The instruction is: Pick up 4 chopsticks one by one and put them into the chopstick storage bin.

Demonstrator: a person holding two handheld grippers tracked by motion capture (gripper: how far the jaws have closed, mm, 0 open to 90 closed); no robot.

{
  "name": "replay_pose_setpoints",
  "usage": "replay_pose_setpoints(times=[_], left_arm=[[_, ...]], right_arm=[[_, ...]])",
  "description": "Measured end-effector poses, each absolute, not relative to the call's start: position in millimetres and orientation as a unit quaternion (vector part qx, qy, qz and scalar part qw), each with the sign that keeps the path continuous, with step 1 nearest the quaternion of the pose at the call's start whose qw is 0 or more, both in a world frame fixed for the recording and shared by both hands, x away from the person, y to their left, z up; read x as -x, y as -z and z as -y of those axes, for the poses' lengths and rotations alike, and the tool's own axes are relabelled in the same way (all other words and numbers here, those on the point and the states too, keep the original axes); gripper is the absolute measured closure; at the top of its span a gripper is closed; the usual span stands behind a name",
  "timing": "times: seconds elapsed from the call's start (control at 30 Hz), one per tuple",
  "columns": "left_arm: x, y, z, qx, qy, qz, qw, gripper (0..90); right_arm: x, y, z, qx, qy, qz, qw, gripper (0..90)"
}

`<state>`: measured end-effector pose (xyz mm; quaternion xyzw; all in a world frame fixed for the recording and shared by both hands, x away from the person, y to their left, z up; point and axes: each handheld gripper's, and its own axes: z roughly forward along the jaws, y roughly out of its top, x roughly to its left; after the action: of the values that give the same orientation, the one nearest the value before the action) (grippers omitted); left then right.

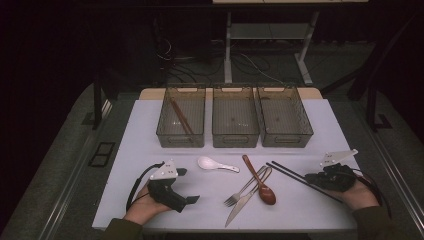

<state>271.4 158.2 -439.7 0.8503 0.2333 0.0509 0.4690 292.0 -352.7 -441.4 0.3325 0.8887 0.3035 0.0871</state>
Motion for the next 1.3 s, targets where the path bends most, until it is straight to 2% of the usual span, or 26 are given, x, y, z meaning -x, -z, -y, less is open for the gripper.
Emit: replay_pose_setpoints(times=[0.47, 1.3], left_arm=[[-271.6, 439.6, -158.3, -0.850, -0.050, -0.232, 0.470, 0.0], [-272.1, 440.0, -158.3, -0.851, -0.051, -0.233, 0.468, 0.0]], right_arm=[[-298.2, 438.4, 352.3, -0.330, -0.306, -0.889, 0.089, 86.3], [-296.8, 416.0, 355.7, -0.333, -0.386, -0.856, 0.080, 86.3]])
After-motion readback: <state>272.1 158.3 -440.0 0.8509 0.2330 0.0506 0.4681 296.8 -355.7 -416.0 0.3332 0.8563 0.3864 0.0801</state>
